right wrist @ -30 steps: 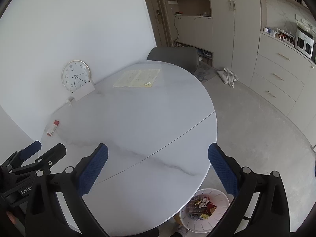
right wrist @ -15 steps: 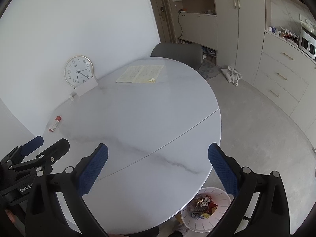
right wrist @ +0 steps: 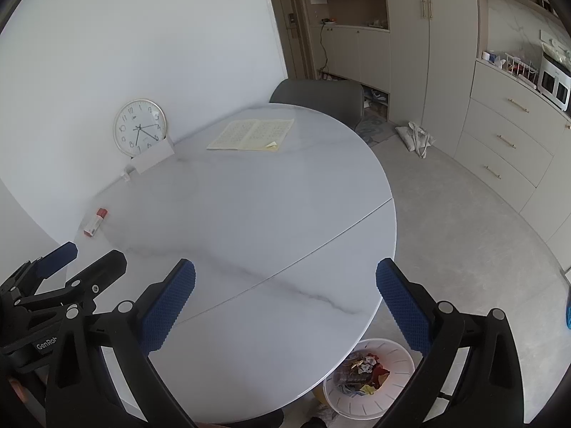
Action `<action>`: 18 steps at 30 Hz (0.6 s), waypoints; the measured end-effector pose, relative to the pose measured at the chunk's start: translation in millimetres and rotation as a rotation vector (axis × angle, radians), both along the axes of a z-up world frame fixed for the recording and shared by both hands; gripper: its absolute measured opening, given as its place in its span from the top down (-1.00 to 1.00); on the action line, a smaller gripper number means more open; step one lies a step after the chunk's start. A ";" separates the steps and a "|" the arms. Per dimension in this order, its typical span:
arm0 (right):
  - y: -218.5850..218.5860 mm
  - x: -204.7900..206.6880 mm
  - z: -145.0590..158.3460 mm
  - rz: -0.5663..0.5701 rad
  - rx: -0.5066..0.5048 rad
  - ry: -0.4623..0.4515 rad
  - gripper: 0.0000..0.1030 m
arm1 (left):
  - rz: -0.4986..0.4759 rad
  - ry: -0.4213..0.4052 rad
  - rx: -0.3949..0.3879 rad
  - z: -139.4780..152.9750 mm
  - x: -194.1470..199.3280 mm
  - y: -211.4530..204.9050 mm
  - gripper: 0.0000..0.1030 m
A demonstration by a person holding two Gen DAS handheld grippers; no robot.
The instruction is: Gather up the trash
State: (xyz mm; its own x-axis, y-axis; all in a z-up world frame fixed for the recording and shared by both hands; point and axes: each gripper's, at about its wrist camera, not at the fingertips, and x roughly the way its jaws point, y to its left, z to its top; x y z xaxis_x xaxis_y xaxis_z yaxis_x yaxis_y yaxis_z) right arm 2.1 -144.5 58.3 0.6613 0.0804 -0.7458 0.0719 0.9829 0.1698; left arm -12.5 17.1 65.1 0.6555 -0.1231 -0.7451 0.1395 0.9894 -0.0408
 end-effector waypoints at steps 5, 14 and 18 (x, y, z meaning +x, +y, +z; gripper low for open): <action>0.3 -0.4 -0.2 -0.001 -0.001 0.000 -0.95 | -0.002 0.001 0.004 -0.4 0.4 -0.2 -0.85; -1.3 -1.0 -0.3 0.000 -0.002 0.000 -0.95 | -0.010 0.004 0.005 -2.0 -0.7 0.7 -0.85; -1.8 -0.8 -0.3 0.002 -0.003 0.000 -0.95 | -0.016 0.007 0.009 -2.8 -1.0 2.1 -0.85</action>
State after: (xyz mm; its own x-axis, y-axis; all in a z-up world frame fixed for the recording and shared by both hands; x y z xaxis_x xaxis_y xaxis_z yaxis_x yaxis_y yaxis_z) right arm 1.3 -146.2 58.0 0.6613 0.0796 -0.7459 0.0700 0.9835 0.1670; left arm -13.5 19.1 62.2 0.6485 -0.1269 -0.7506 0.1552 0.9873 -0.0329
